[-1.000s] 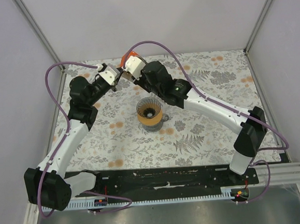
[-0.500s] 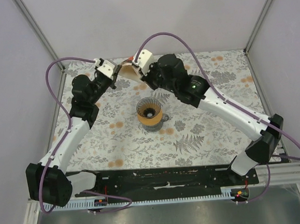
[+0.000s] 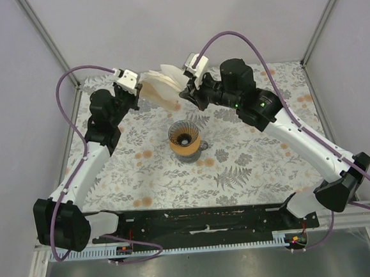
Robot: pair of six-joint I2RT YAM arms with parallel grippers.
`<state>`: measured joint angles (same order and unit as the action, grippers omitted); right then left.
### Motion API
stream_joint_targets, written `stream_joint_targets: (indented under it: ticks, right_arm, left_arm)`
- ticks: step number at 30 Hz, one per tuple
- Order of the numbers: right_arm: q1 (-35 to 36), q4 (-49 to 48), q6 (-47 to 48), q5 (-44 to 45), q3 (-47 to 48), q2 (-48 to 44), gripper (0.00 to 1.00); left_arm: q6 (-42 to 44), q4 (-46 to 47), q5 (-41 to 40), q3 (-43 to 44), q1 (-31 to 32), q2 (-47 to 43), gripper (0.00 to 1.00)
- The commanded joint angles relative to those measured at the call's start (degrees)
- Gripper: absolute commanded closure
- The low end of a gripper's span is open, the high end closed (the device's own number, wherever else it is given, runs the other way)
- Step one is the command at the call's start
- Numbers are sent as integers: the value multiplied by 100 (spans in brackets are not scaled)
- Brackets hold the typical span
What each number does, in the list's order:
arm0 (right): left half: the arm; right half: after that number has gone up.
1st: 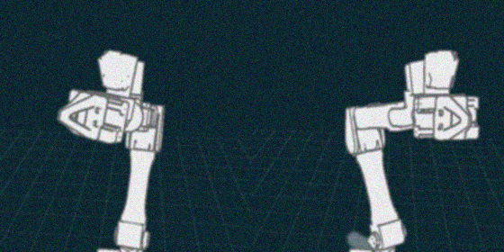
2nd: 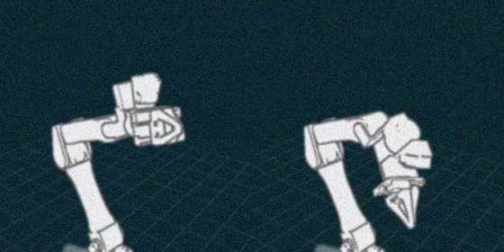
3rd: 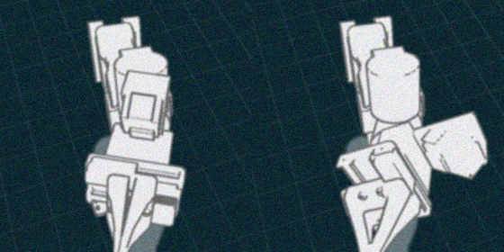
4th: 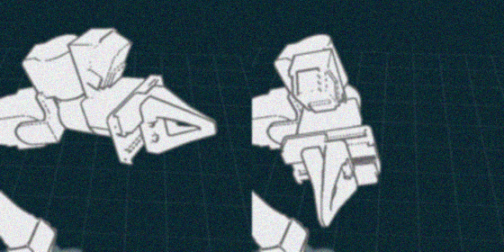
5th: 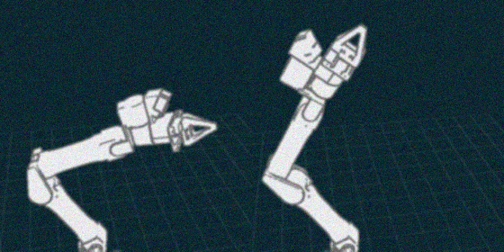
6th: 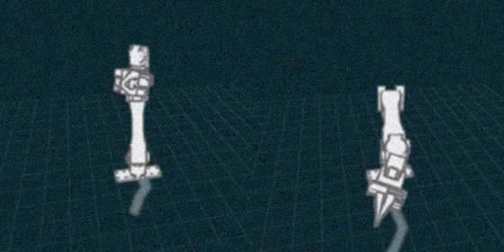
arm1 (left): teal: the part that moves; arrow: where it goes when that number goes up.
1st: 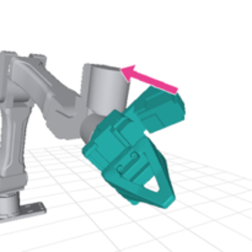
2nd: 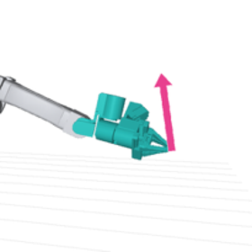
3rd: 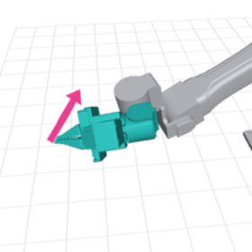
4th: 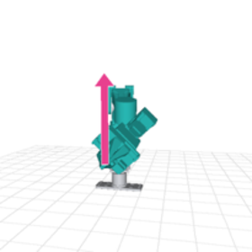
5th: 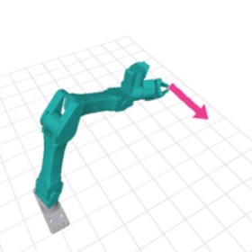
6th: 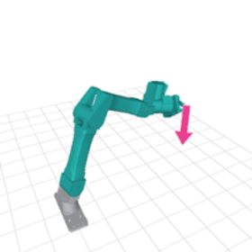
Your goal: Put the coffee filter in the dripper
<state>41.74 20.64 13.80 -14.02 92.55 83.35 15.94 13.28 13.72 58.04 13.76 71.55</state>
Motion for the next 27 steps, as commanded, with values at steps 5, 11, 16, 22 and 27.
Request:
stream_joint_targets:
  ticks: [5,11,16,22,27]
  right_arm:
    - [-218,-500,-370,-742,-97,-275,100]
    - [-245,-526,-273,-971,-150,-320,100]
    - [-245,-588,-255,-1059,-176,-249,100]
    - [-236,-711,-308,-1243,-124,32,100]
    - [-254,-728,-334,-1357,-71,243,100]
  left_arm:
    - [-337,-949,-334,190,-514,166,98]
    - [-425,-1986,-326,269,-892,649,98]
    - [-188,-2022,253,102,-928,606,98]
    - [-83,-2408,517,23,-945,720,98]
    - [-65,-2488,904,-73,-945,633,84]
